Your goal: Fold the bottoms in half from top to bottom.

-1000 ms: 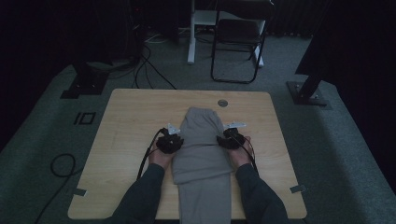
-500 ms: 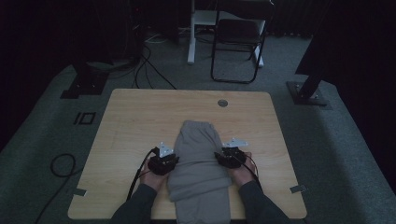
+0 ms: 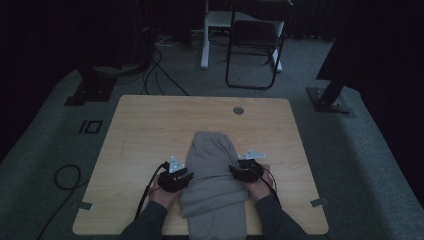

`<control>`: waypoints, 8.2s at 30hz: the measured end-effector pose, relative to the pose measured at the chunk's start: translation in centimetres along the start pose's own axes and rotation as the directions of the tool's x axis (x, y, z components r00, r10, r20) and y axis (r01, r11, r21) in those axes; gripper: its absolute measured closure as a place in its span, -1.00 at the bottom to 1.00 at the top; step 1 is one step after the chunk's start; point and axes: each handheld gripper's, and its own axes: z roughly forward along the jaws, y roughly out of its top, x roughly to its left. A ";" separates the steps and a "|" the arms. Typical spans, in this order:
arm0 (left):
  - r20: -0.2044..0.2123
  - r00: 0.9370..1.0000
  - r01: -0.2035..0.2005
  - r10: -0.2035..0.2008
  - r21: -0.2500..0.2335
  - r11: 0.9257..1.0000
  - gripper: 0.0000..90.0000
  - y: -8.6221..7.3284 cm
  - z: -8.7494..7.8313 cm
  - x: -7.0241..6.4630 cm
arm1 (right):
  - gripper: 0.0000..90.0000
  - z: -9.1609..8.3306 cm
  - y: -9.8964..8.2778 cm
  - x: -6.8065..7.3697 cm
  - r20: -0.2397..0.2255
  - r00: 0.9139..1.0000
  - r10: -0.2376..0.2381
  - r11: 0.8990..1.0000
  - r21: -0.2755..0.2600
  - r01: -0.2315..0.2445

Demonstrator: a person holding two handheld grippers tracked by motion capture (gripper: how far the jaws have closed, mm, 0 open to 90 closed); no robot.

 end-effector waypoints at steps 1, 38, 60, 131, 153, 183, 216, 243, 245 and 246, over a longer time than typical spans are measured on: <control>0.003 1.000 0.000 0.000 0.002 1.000 0.36 0.2 0.0 0.1 | 0.14 0.0 0.1 0.0 -0.008 1.000 0.011 1.000 0.007 -0.011; -0.071 0.995 0.068 -0.063 0.068 0.995 0.88 7.1 6.3 4.2 | 0.93 5.9 7.4 -2.0 0.016 0.996 0.093 0.987 0.128 -0.095; -0.090 0.992 0.082 -0.094 -0.125 0.989 0.92 13.5 2.3 5.7 | 0.95 1.5 13.2 -4.4 -0.013 0.996 0.088 0.992 -0.093 -0.089; -0.081 0.996 -0.036 0.037 0.008 0.999 0.88 5.5 5.2 3.5 | 0.92 3.5 4.5 -2.2 -0.099 0.994 0.047 0.996 0.074 -0.040; -0.160 0.987 0.009 -0.007 0.015 1.000 0.87 7.6 6.9 7.2 | 0.92 7.0 8.3 -2.0 -0.044 0.998 0.045 0.994 0.102 -0.040; -0.171 0.984 0.030 -0.042 -0.077 0.997 0.92 11.1 3.2 7.1 | 0.94 5.2 12.1 -2.6 -0.025 0.999 0.041 0.999 -0.021 -0.042; 0.012 1.000 0.010 -0.010 0.003 1.000 0.91 2.2 -2.1 0.3 | 0.94 -1.2 3.9 1.7 -0.119 0.986 -0.118 0.993 0.013 0.120; -0.045 0.999 0.008 -0.006 0.032 0.999 0.89 1.9 1.0 2.5 | 0.92 2.4 3.5 1.3 -0.122 0.989 -0.086 0.992 0.076 0.096; -0.053 0.999 0.008 -0.007 0.026 1.000 0.89 2.1 1.3 2.9 | 0.92 2.8 3.8 1.2 -0.120 0.989 -0.081 0.993 0.074 0.090; -0.057 0.998 0.010 -0.008 0.025 1.000 0.89 2.2 1.4 3.0 | 0.92 2.9 4.0 1.1 -0.117 0.990 -0.077 0.994 0.072 0.086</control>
